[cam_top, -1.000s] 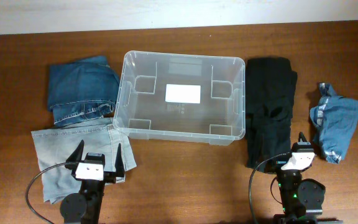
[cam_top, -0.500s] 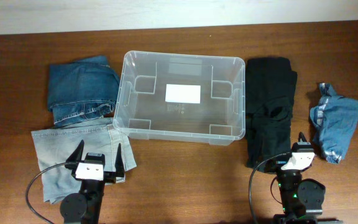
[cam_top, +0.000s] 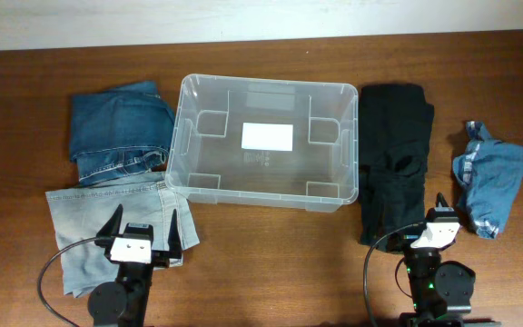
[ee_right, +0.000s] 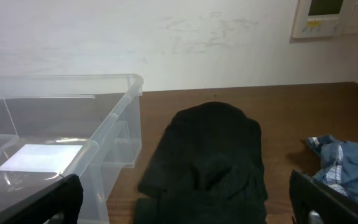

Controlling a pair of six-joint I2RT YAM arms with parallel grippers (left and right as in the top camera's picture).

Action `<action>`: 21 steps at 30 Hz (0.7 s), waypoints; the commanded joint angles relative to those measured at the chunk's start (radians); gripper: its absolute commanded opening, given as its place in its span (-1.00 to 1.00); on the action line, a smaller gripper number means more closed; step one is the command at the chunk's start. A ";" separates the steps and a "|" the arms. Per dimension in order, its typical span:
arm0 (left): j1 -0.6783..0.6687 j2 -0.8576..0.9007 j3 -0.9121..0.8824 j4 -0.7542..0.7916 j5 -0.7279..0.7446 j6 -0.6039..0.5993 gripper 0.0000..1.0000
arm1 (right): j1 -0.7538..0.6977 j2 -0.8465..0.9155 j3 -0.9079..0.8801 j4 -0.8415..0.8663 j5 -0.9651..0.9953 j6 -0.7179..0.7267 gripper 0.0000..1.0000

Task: Pack container

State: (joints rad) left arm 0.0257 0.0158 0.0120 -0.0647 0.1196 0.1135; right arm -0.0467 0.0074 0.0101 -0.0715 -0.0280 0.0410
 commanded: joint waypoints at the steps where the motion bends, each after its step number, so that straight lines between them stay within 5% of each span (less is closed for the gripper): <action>1: 0.005 -0.002 -0.003 -0.005 -0.005 0.016 0.99 | 0.001 -0.004 -0.005 -0.004 -0.006 -0.007 0.97; 17: 0.005 -0.002 -0.003 -0.005 -0.005 0.016 0.99 | 0.001 -0.004 -0.005 -0.004 -0.006 -0.007 0.97; 21: 0.005 -0.002 -0.003 0.042 0.146 -0.021 0.99 | 0.001 -0.004 -0.005 -0.004 -0.006 -0.007 0.97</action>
State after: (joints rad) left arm 0.0257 0.0158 0.0116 -0.0444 0.1444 0.1093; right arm -0.0467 0.0074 0.0101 -0.0715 -0.0280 0.0406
